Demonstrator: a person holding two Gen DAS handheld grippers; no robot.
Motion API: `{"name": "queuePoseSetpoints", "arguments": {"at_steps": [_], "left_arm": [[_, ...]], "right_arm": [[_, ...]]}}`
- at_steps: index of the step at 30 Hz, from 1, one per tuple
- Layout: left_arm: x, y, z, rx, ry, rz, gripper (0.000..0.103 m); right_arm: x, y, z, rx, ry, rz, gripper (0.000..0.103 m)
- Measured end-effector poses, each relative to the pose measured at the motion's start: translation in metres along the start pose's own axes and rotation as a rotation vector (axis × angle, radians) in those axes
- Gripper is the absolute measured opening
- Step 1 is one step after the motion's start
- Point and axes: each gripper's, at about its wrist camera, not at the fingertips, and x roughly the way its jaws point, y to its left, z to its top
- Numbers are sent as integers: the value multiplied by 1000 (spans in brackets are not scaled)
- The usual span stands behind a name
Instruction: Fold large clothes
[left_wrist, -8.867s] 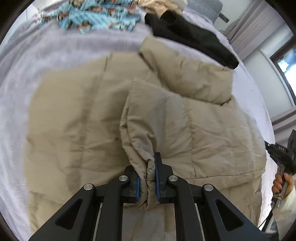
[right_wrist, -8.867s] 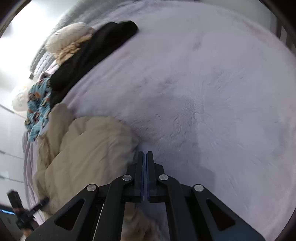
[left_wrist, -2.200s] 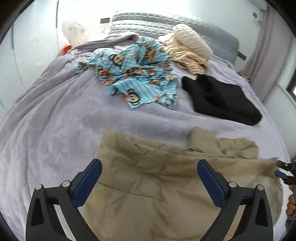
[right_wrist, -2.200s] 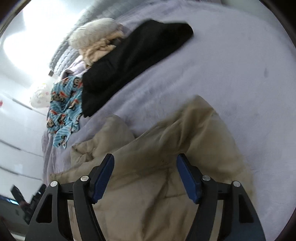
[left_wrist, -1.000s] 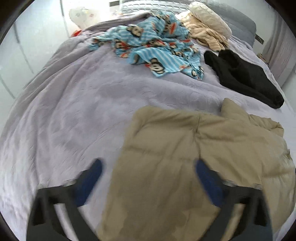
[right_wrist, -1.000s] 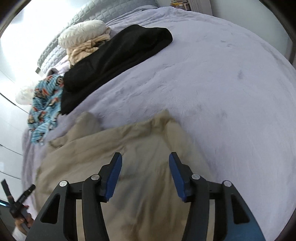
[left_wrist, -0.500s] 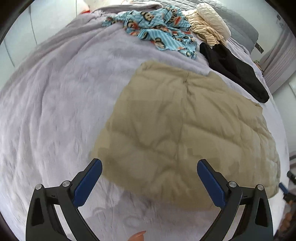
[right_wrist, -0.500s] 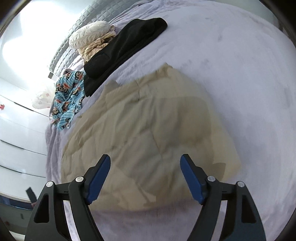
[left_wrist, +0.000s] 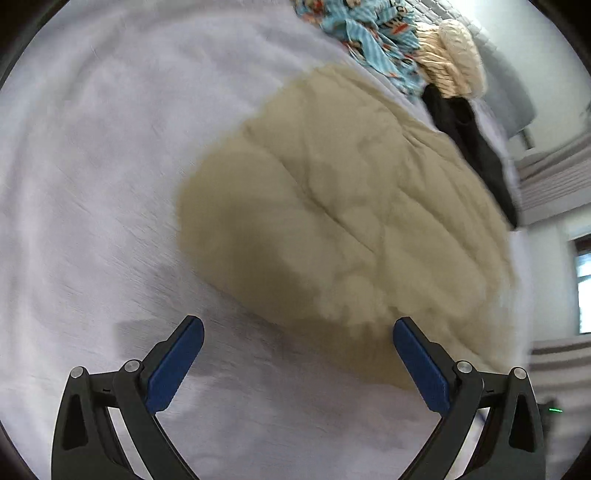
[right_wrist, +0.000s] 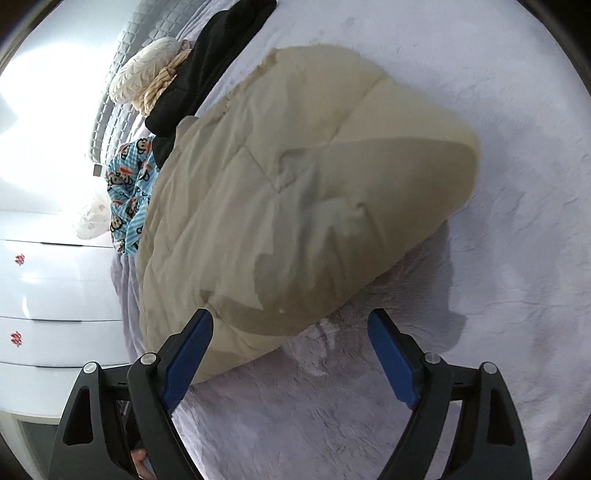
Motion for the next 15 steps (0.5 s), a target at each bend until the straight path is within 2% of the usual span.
{"name": "queuePoseSetpoints", "arguments": {"at_steps": [1,2,3,5,10,15], "left_arm": [[2,4,0,-30,10,-40,103],[4,7,0,-55,12,-75,103],[5,10,1,-73,12,-115,103],[8,13,6,-95,-5,-161,103],[21,8,27,-100,-27,-176,103],[38,-5,45,-90,-36,-176,103]], "right_arm": [[4,-1,0,12,0,14,89],[8,-3,0,32,2,33,98],[11,-4,0,55,2,59,103],[17,-7,3,97,-9,108,103],[33,-9,22,165,-12,154,103],[48,-12,35,211,9,249,103]]}}
